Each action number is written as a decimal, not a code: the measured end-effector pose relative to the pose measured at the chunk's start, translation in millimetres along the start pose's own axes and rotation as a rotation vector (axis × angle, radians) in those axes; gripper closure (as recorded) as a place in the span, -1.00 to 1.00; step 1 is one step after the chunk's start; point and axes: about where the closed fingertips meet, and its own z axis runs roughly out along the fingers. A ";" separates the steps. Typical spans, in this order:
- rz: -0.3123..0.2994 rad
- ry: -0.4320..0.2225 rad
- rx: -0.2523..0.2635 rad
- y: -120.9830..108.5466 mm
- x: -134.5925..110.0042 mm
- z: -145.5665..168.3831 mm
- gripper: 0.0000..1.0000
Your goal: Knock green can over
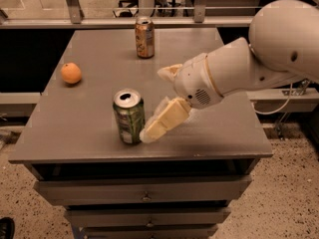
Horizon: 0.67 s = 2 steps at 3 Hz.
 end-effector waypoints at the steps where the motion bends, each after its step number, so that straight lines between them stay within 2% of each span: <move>1: -0.003 -0.100 0.013 -3.1 -16.4 21.9 -1.00; 2: -0.010 -0.146 0.037 -11.5 -20.5 43.6 -1.00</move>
Offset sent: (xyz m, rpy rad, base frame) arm 0.0446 0.0605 -0.0250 0.1860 -0.0996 -0.0534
